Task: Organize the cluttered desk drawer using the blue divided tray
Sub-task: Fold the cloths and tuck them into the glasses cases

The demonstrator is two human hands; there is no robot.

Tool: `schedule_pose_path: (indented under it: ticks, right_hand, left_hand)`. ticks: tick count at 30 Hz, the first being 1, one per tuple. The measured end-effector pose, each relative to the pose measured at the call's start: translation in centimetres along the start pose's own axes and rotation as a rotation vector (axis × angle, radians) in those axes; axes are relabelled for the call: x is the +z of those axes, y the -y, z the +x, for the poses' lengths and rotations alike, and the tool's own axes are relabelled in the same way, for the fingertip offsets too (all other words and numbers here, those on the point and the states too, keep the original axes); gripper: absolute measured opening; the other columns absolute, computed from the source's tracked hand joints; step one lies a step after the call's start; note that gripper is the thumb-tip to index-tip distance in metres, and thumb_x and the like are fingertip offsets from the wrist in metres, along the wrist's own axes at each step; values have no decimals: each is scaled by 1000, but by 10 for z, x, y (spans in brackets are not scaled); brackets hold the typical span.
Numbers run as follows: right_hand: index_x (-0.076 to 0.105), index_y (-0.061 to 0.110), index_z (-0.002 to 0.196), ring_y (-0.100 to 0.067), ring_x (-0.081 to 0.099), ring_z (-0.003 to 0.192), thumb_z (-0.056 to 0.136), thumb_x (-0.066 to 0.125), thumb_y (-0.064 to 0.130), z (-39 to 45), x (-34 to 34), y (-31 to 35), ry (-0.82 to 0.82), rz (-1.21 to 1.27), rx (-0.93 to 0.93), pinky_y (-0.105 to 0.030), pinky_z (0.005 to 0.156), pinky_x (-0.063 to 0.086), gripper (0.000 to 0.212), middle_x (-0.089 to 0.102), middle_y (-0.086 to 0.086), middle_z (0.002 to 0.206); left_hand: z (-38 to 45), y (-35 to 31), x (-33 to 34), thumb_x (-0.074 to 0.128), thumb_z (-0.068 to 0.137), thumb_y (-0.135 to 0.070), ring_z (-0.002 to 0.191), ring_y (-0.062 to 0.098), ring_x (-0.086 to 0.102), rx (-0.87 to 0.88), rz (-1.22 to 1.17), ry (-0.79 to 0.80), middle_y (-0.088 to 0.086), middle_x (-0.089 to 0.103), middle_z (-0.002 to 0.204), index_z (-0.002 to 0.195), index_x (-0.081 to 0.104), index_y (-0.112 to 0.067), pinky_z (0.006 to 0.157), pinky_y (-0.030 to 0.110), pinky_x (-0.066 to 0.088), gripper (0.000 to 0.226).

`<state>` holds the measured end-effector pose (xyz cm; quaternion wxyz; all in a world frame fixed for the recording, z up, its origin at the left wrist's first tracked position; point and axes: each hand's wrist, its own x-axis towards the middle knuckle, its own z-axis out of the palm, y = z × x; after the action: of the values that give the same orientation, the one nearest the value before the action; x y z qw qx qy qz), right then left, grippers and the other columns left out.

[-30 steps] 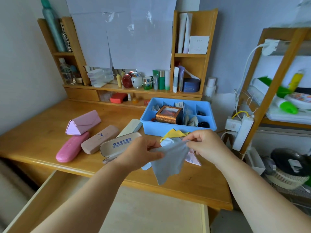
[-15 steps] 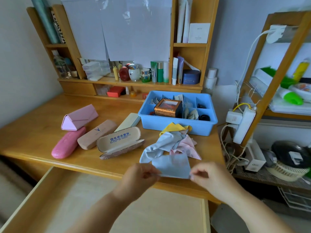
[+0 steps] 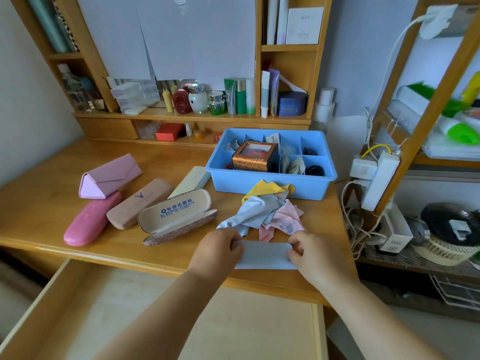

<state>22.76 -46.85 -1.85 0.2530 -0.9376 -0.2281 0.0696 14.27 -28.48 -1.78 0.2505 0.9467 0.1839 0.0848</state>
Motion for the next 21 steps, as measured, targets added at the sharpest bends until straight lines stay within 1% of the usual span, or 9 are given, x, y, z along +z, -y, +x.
schedule_pose_path:
  ticks: [3, 4, 7, 9, 12, 14, 16, 18, 21]
  right_hand:
    - [55, 29, 97, -13, 56, 80, 90, 54, 35, 6, 1, 4, 35, -159, -5, -24, 60, 41, 9, 58, 10, 93]
    - [54, 30, 91, -12, 56, 79, 90, 54, 34, 7, 1, 5, 60, -184, -5, -24, 57, 39, 4, 56, 10, 90]
    - [57, 29, 77, -10, 54, 73, 86, 56, 26, 5, -4, 5, 120, -138, 7, -22, 54, 39, 9, 52, 12, 83]
    - [57, 30, 74, -7, 54, 69, 84, 58, 23, -2, -10, 2, 117, 33, 14, -22, 54, 40, 12, 57, 11, 77]
    - [55, 28, 73, -3, 51, 57, 85, 58, 20, -14, -19, -1, 107, 390, 35, -22, 55, 38, 15, 59, 10, 62]
    - [56, 23, 79, -8, 58, 66, 86, 58, 12, -21, -20, 1, 116, 728, 123, -30, 62, 46, 13, 63, 8, 68]
    - [54, 19, 87, -21, 66, 83, 88, 58, 7, -28, -16, 4, 130, 920, 219, -36, 70, 53, 13, 68, -4, 88]
    - [52, 19, 89, -23, 66, 84, 88, 58, 5, -33, -9, 7, 111, 940, 258, -36, 69, 54, 16, 67, -8, 93]
    - [50, 20, 87, -17, 60, 71, 88, 58, 6, -38, -4, 11, 37, 779, 211, -32, 62, 50, 16, 67, -7, 83]
  left_hand:
    - [10, -3, 0, 54, 89, -24, 78, 15, 51, -111, 103, 184, 2, 63, 94, 112, 60, -20, 61, 22, 38, 24]
    - [14, -4, -1, 53, 90, -25, 78, 15, 52, -138, 136, 242, 3, 61, 94, 112, 60, -17, 58, 22, 38, 24]
    - [12, -10, -8, 52, 91, -24, 76, 16, 50, -134, 172, 366, 5, 59, 89, 105, 64, -13, 51, 20, 36, 22]
    - [3, -6, -10, 53, 87, -23, 70, 13, 51, -85, 92, 286, -1, 61, 82, 91, 65, -20, 52, 19, 37, 13]
    - [-14, 2, -13, 59, 81, -16, 51, 8, 43, -66, -291, 108, -11, 50, 56, 69, 55, -25, 44, 16, 33, 16]
    - [-25, 3, -14, 66, 76, -16, 53, 9, 42, -163, -714, 83, -9, 52, 59, 77, 55, -21, 50, 19, 33, 12]
    - [-37, 5, -10, 69, 71, -20, 67, 15, 49, -285, -1005, 62, 0, 58, 72, 90, 54, -20, 62, 27, 37, 24]
    - [-45, 4, 0, 69, 79, -10, 72, 19, 50, -333, -1040, 22, 5, 56, 74, 92, 50, -21, 63, 31, 41, 25]
    - [-52, -1, 8, 62, 84, -1, 65, 15, 52, -307, -889, -78, 10, 56, 75, 89, 47, -22, 52, 27, 52, 27]
